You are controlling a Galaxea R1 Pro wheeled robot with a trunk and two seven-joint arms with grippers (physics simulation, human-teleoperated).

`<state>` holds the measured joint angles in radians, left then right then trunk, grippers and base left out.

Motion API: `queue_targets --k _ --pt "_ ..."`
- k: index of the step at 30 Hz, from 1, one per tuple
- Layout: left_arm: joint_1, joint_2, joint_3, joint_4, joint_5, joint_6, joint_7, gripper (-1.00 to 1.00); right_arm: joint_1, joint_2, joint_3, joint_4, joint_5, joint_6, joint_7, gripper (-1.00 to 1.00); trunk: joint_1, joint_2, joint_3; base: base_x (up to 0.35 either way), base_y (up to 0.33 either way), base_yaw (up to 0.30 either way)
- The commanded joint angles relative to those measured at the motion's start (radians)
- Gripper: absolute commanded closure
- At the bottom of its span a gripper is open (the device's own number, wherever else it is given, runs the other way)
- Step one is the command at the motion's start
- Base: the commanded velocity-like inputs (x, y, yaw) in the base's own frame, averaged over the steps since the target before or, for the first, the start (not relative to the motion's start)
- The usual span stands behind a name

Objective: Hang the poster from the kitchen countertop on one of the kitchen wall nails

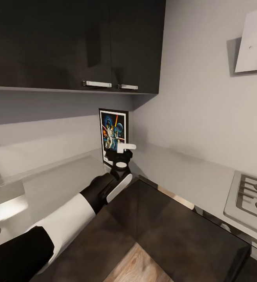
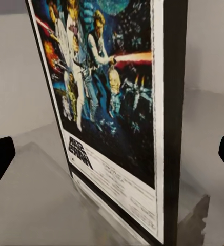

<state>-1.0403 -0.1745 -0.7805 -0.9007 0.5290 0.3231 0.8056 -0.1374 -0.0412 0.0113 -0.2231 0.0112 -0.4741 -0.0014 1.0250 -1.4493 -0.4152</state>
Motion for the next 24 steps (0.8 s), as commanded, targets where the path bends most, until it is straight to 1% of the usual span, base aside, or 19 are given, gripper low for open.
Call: queue_targets --k 1,6,11,20,22,24 --pt "-0.001 0.000 -0.005 -0.001 0.005 0.005 0.010 -1.00 -0.001 0.000 0.001 0.001 0.001 -0.003 0.000 -1.00 0.000 -0.001 -0.001 0.000 0.000 0.000" --pt "-0.001 0.000 -0.014 -0.008 0.008 0.005 0.027 -1.00 -0.001 0.000 0.001 0.001 0.001 -0.003 0.000 -1.00 0.000 -0.001 -0.001 0.000 0.000 0.000" --pt "-0.001 0.000 -0.018 -0.039 0.012 0.006 0.083 -1.00 -0.001 0.000 0.001 0.001 0.001 -0.003 0.000 -1.00 0.000 -0.001 -0.001 0.000 0.000 0.000" --pt "-0.001 0.000 -0.020 -0.054 0.014 0.003 0.099 -1.00 -0.001 0.000 0.001 0.001 0.001 -0.003 0.000 -1.00 0.000 -0.001 -0.001 0.000 0.000 0.000" --pt "-0.001 0.000 -0.031 -0.055 0.014 0.003 0.100 -1.00 -0.001 0.000 0.001 0.001 0.001 -0.003 0.000 -1.00 0.000 -0.001 -0.001 0.000 0.000 0.000" --pt "-0.001 0.000 -0.053 -0.055 0.014 0.003 0.100 -1.00 -0.001 0.000 0.001 0.001 0.001 -0.003 0.000 -1.00 0.000 -0.001 -0.001 0.000 0.000 0.000"
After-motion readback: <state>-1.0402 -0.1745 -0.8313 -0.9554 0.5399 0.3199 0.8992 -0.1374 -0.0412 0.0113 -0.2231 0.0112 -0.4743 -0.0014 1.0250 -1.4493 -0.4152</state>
